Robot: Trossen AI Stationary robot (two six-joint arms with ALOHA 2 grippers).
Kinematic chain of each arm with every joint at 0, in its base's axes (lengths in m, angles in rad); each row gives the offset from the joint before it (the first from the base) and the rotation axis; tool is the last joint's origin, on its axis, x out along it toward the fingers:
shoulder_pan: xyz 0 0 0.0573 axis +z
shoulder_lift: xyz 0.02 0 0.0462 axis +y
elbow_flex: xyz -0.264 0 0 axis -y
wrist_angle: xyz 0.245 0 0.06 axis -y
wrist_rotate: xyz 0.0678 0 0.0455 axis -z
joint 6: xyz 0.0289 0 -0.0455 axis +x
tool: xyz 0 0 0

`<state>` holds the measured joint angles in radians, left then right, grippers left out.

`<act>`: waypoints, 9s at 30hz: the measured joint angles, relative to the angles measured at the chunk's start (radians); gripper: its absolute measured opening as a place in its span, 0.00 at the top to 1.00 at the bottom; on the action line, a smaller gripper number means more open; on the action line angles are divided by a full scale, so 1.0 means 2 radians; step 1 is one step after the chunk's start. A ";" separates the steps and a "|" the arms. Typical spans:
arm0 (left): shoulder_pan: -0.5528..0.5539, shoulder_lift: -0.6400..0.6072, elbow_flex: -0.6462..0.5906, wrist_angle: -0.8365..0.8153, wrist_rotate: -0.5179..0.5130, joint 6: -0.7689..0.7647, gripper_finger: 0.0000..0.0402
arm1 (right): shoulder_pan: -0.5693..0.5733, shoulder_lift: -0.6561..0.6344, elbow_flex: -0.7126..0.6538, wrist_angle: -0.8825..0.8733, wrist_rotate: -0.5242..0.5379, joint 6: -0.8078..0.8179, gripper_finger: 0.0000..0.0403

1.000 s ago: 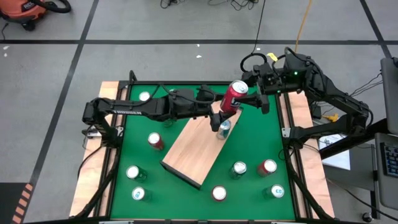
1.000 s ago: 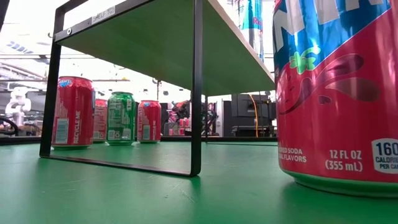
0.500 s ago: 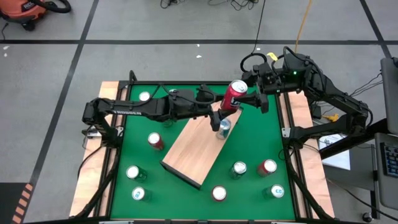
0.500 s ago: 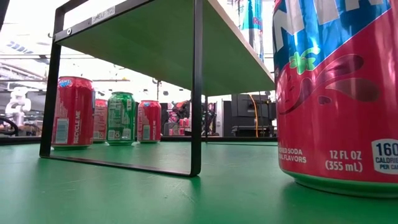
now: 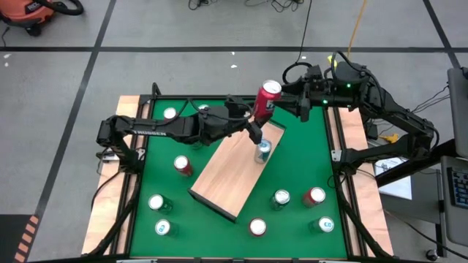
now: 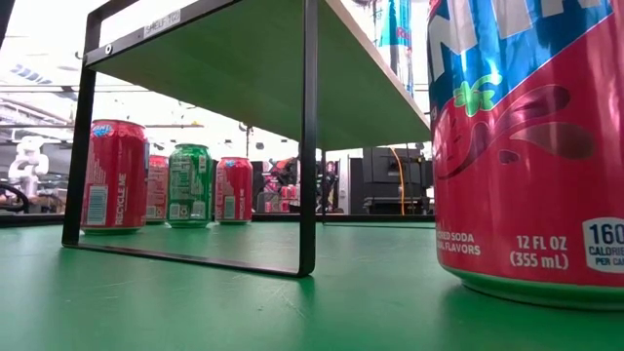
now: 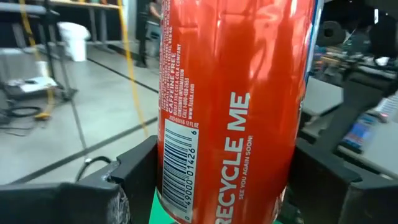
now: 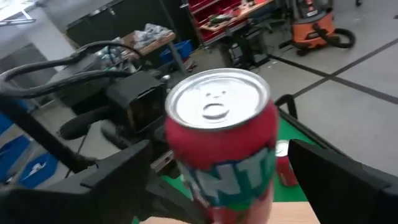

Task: Sort soda cans
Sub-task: Put the red soda can on the shelf, then put the red soda can on the shelf and align it with the other red soda can

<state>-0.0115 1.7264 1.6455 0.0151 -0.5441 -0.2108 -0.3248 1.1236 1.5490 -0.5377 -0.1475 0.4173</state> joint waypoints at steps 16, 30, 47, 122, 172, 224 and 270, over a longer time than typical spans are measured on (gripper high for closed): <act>-0.004 0.000 0.000 0.002 -0.071 0.048 0.30 | 0.000 0.051 0.000 0.066 0.024 -0.049 0.12; -0.005 -0.001 0.000 0.001 -0.071 0.044 0.28 | 0.000 0.047 -0.001 0.063 0.024 -0.043 0.28; -0.015 -0.021 0.001 -0.010 0.039 -0.088 0.02 | -0.005 -0.018 -0.001 -0.086 0.062 -0.091 0.27; -0.014 -0.057 0.000 -0.117 0.019 -0.084 0.02 | -0.004 -0.058 -0.334 0.113 0.007 -0.168 0.20; 0.019 -0.095 0.000 -0.307 0.008 -0.240 0.02 | -0.004 -0.160 -0.202 0.070 0.087 -0.084 0.12; 0.098 -0.196 -0.104 -0.746 0.351 -0.224 0.02 | -0.005 -0.159 -0.189 -0.065 0.100 0.073 0.13; 0.282 -0.128 -0.155 -0.478 0.284 -0.036 0.02 | -0.004 -0.159 -0.189 -0.075 0.046 0.139 0.13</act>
<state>0.5516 1.4694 1.3354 -0.9411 0.0245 -0.2828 -0.3321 0.8059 1.1717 -0.6869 -0.0545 0.6949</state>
